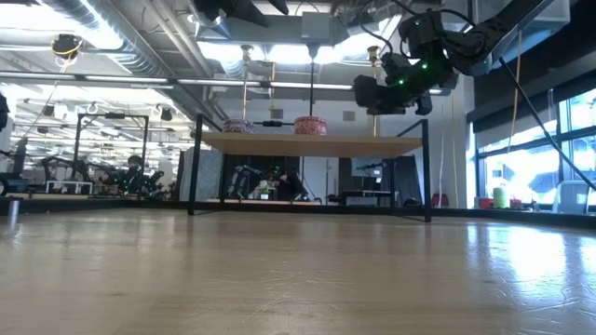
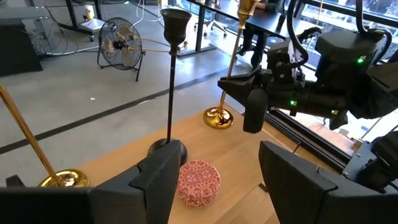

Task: Pick & Place candle stick holders
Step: Put the gold candle holder on the shelf

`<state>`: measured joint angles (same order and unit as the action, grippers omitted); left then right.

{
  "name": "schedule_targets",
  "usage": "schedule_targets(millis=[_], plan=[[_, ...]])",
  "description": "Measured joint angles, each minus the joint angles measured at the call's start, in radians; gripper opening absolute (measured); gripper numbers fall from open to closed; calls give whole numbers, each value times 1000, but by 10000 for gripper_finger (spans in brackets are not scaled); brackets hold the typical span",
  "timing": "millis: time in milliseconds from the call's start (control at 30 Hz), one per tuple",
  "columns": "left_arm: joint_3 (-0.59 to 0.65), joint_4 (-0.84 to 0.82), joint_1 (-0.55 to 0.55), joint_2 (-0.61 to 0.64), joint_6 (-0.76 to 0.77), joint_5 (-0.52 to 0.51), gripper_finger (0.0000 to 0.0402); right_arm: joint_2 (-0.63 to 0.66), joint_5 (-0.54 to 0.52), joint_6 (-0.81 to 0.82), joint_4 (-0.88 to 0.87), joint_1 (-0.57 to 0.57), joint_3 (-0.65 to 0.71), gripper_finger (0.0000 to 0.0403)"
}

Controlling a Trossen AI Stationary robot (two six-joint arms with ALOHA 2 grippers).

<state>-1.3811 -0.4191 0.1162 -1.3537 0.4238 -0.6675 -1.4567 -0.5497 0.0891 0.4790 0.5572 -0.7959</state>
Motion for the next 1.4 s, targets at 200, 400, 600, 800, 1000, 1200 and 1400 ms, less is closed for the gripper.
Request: schedule_targets(millis=[200, 400, 600, 800, 1000, 1200, 1400], plan=[[0, 0, 0, 0, 0, 0, 214, 0, -1, 0, -3, -17, 0, 64], [0, 0, 0, 0, 7, 0, 214, 0, -7, -19, -5, -33, 0, 65], [0, 0, 0, 0, 17, 0, 214, 0, -52, -53, -8, -44, 0, 66], [0, 1, 0, 0, 28, 0, 214, 0, -53, -52, -13, -44, 0, 66], [0, 3, 0, 0, 38, 0, 214, 0, -56, -52, -13, -44, 0, 66], [0, 3, 0, 0, 44, 0, 214, 0, -65, -53, -13, -48, 0, 66], [0, 3, 0, 0, 44, 0, 214, 0, -86, -53, -13, -64, 0, 66]])
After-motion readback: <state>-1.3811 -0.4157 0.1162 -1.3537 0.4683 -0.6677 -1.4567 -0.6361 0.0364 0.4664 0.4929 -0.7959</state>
